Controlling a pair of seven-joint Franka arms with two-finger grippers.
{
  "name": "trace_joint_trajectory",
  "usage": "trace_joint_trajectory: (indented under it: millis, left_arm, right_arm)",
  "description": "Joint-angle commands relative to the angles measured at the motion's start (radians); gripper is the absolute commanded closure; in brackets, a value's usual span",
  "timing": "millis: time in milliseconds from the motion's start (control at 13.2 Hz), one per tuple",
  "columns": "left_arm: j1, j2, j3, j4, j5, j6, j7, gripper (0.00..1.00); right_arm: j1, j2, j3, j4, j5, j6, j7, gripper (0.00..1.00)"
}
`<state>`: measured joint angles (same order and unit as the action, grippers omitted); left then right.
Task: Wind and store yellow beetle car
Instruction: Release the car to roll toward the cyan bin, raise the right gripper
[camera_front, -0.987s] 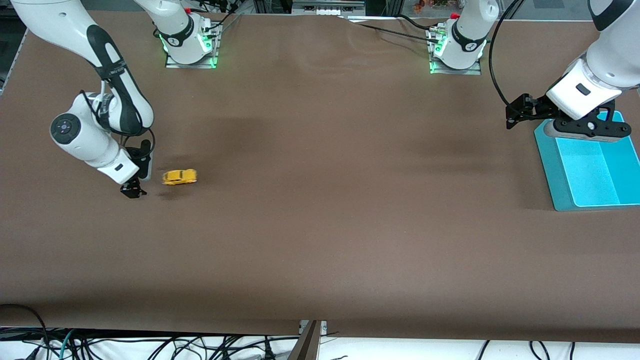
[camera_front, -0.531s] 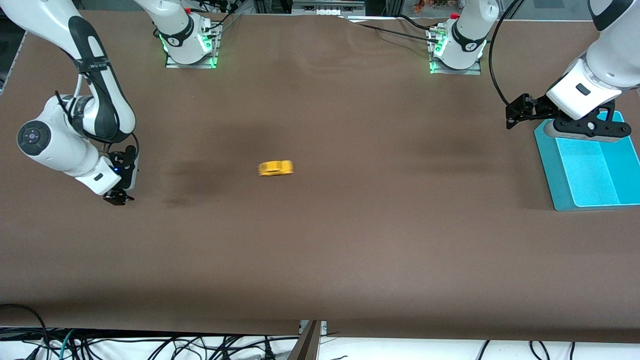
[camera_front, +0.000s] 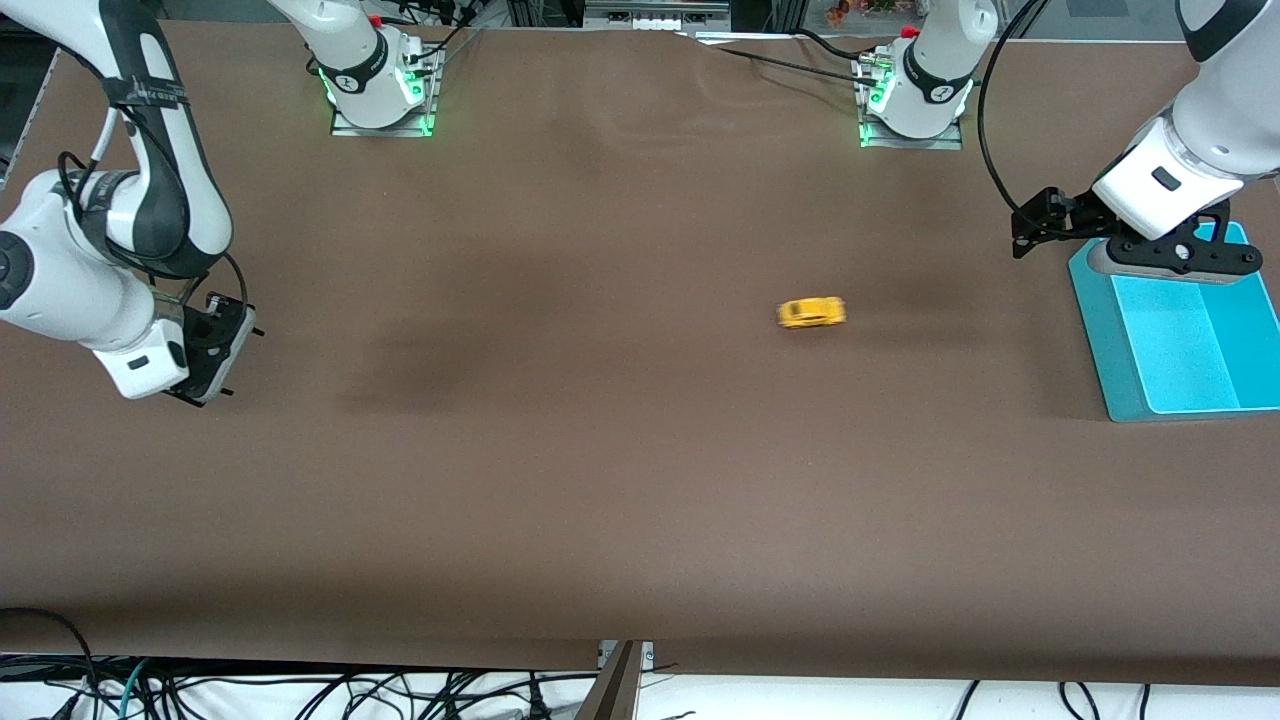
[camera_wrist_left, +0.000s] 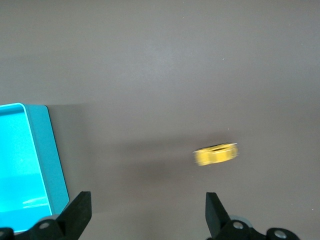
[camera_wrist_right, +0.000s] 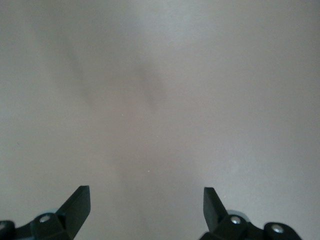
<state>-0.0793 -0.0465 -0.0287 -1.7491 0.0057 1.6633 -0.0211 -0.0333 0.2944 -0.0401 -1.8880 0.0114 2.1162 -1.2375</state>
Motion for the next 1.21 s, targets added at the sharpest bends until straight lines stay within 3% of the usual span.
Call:
trace_joint_trajectory:
  millis: [0, 683, 911, 1138]
  left_arm:
    - [0.004, 0.011, -0.003, 0.028, -0.010, -0.023, -0.010, 0.00]
    - [0.006, 0.011, -0.005, 0.020, -0.012, -0.025, -0.005, 0.00]
    - [-0.004, 0.019, -0.005, 0.016, -0.010, -0.034, 0.006, 0.00]
    - [-0.001, 0.025, -0.003, 0.004, -0.004, -0.121, 0.316, 0.00]
  right_arm:
    - [0.000, 0.000, 0.006, 0.067, 0.013, -0.094, 0.166, 0.00]
    - [0.018, -0.001, 0.045, 0.311, 0.013, -0.450, 0.849, 0.00]
    - [0.019, 0.000, 0.045, 0.403, 0.012, -0.551, 0.951, 0.00]
    - [0.030, 0.002, 0.045, 0.506, 0.003, -0.633, 0.943, 0.00]
